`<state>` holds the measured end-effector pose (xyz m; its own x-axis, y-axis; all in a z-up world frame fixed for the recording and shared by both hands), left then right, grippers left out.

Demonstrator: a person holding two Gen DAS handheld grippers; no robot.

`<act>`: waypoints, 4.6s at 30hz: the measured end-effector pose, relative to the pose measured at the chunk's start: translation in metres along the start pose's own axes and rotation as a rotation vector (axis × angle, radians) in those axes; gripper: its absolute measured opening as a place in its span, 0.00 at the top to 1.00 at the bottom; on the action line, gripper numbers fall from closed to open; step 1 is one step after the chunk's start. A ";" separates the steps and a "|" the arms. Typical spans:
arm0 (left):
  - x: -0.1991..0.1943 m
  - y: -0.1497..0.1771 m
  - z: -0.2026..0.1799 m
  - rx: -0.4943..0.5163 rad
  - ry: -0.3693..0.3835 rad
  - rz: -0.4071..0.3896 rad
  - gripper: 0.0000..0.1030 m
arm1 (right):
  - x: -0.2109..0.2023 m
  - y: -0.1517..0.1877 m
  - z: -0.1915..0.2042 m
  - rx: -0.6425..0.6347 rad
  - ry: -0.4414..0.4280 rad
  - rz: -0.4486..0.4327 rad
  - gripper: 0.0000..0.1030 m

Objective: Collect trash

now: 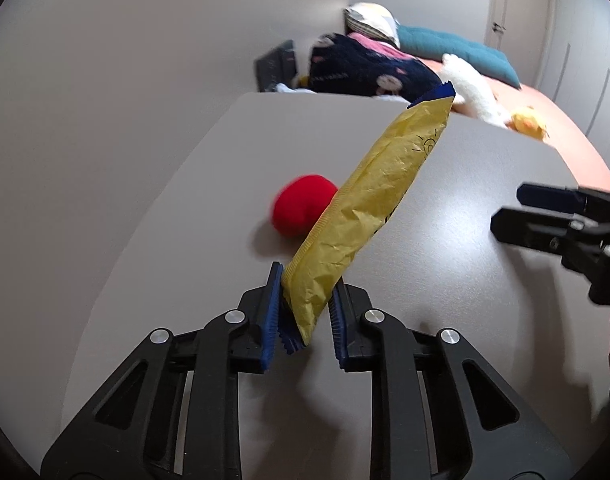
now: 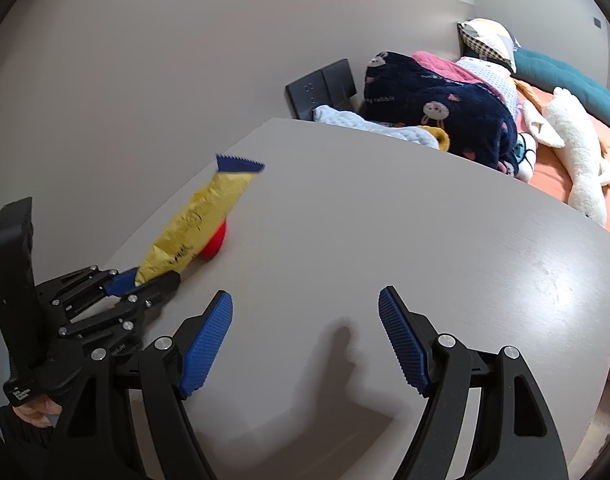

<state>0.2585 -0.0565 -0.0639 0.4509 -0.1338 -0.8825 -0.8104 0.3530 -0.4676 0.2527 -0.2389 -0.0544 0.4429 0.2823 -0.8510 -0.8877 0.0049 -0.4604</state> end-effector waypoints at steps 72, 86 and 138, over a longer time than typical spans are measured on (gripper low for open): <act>-0.114 0.063 -0.035 -0.196 -0.012 -0.050 0.79 | -0.090 0.057 0.045 -0.145 0.009 0.050 0.69; -0.132 0.077 -0.121 -0.108 0.061 -0.062 0.79 | -0.155 0.120 0.000 -0.082 0.043 -0.008 0.69; -0.104 0.086 -0.351 0.170 0.188 0.021 0.06 | -0.278 0.244 -0.223 0.313 0.356 -0.154 0.21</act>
<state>0.0112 -0.3371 -0.0302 0.3441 -0.2895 -0.8932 -0.7371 0.5059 -0.4480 -0.0588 -0.5299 0.0134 0.5388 -0.0891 -0.8377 -0.7797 0.3240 -0.5359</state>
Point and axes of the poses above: each gripper's, at about its wrist camera, not at the fingertips, and x roughly the way its jaws point, z to its left, y to its underside, the point moved 4 cm from there along x, roughly the way its jaws point, and after that the axes turned 12 degrees about z, right-handed, at the moved point
